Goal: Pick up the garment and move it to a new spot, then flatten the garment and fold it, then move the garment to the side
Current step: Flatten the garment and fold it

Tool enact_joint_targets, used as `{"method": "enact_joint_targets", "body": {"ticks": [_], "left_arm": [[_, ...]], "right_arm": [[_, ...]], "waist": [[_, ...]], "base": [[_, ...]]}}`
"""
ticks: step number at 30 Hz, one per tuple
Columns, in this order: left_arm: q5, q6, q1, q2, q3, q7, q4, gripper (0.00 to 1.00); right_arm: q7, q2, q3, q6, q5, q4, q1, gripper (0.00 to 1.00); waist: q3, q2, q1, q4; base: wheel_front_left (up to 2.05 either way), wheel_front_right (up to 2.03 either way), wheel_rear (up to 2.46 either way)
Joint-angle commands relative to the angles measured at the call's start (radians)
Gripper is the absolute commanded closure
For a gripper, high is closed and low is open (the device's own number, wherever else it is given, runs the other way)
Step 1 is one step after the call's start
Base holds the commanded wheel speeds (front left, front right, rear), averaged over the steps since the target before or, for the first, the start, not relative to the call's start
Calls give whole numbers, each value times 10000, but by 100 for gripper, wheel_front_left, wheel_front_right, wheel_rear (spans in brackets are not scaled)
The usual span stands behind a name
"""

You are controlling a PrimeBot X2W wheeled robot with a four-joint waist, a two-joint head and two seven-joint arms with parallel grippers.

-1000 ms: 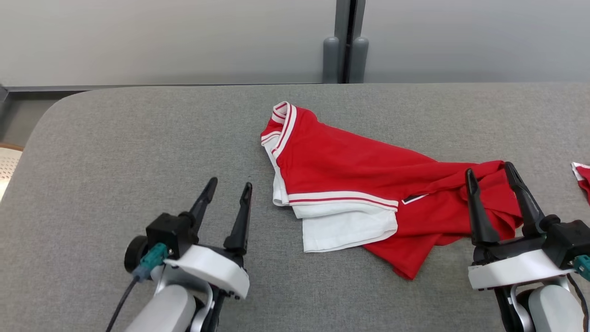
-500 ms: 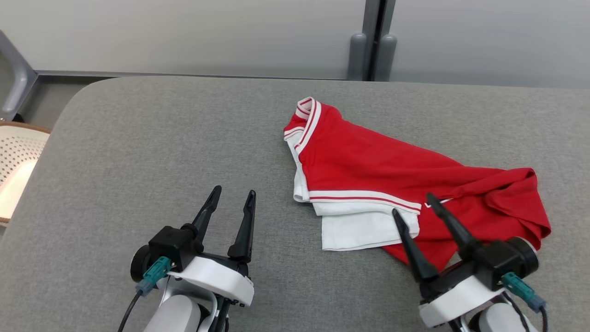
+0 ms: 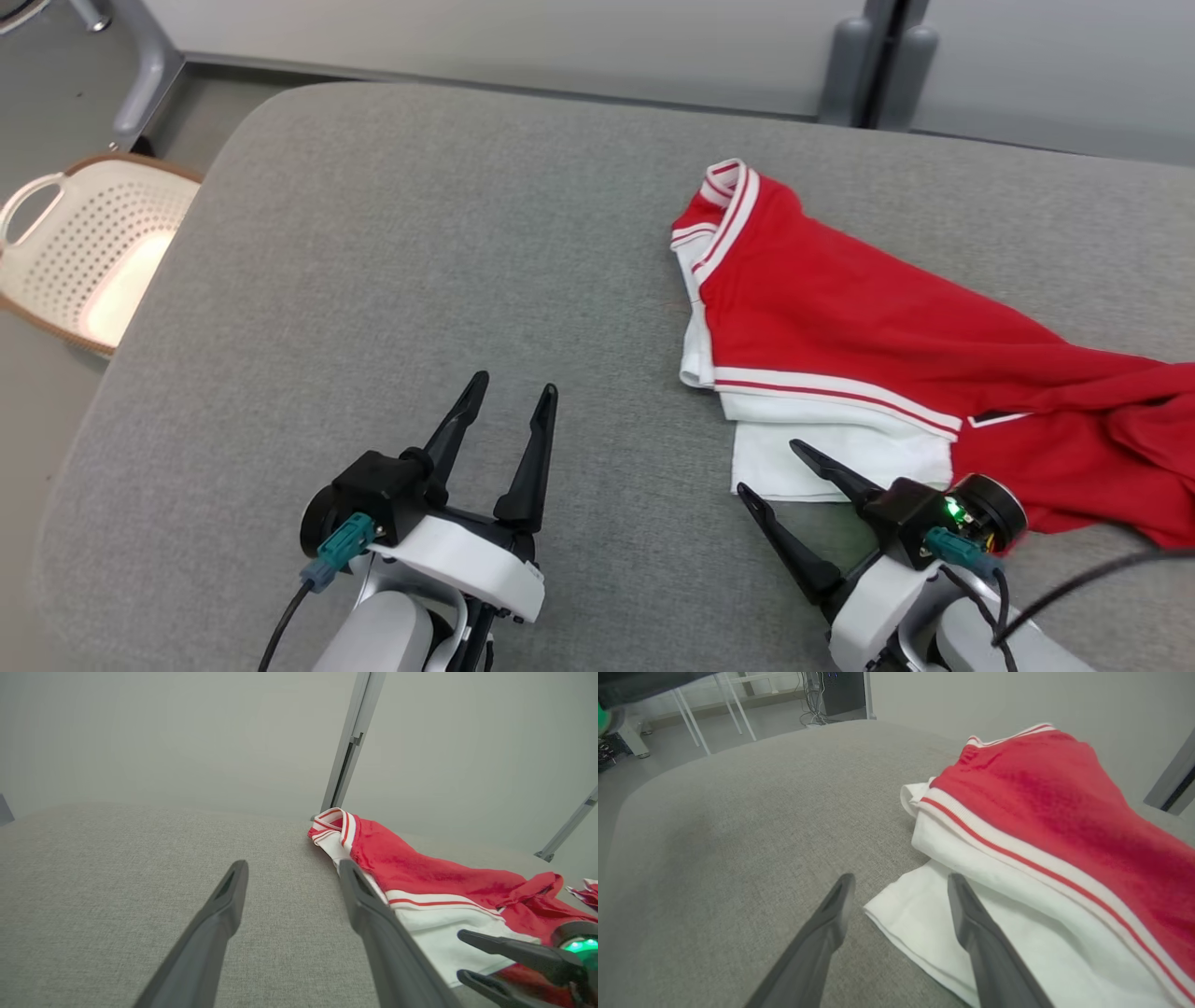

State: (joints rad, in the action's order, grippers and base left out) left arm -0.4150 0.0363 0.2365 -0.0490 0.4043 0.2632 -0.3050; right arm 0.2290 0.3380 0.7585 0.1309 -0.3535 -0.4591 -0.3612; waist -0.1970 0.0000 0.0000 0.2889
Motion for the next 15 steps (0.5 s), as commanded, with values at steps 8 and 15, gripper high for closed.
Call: {"method": "enact_joint_targets", "body": {"ticks": [8,15], "left_arm": [[-385,-321,335,-33,231,16,156,0],[-437,-420,278,-33,268,16,82,0]], "right_arm": [[-188,295,805,-2,-658,-1270,-728,0],[-27,315,1049,-4,-1068,-1830,-903,100]], "waist": [[-636,0,0,776],[-558,0,0,840]], "base": [[0,0,0],[0,0,0]]}}
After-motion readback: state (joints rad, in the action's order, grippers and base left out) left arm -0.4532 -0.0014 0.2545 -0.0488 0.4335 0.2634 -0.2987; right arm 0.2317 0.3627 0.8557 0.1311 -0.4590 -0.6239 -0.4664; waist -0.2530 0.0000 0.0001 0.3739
